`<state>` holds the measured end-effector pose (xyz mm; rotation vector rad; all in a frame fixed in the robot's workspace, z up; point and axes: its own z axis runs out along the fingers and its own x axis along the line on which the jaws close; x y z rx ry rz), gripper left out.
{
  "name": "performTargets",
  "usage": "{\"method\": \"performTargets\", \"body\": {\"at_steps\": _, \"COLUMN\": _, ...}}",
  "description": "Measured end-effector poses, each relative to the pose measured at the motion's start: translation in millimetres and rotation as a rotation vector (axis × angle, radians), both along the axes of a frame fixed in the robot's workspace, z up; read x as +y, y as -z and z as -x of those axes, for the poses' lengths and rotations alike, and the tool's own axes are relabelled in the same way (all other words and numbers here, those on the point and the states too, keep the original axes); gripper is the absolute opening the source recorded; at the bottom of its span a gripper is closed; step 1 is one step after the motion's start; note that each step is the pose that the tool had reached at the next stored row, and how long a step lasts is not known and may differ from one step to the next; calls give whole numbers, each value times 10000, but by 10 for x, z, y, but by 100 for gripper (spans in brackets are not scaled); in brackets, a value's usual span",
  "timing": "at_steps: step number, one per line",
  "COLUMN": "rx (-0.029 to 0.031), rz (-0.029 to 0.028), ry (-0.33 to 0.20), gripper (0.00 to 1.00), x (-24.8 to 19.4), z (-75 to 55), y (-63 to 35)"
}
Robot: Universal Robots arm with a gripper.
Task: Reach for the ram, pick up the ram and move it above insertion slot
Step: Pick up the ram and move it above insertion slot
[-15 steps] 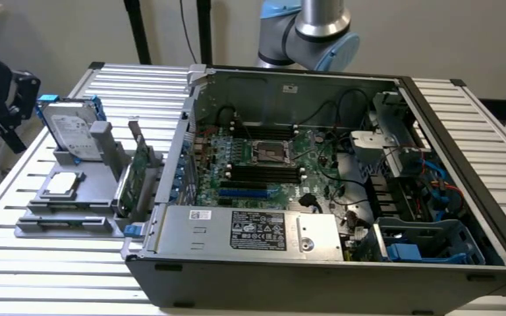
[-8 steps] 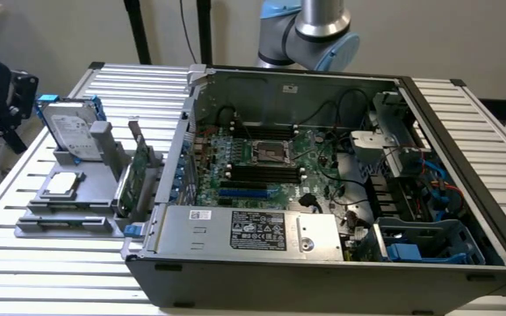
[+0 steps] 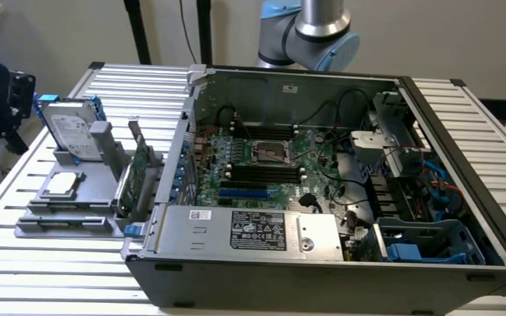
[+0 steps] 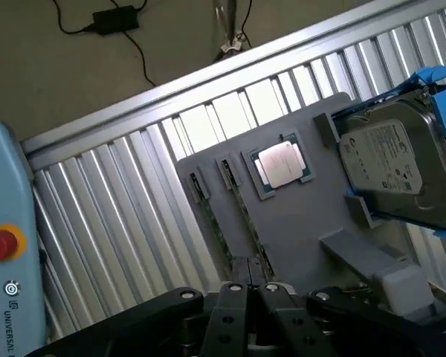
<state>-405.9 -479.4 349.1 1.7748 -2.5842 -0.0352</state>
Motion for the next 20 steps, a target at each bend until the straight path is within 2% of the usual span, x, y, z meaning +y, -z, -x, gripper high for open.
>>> {"method": "performTargets", "body": {"at_steps": 20, "rx": -128, "rz": -1, "ry": -3641, "gripper": 11, "x": 0, "z": 0, "y": 57}}
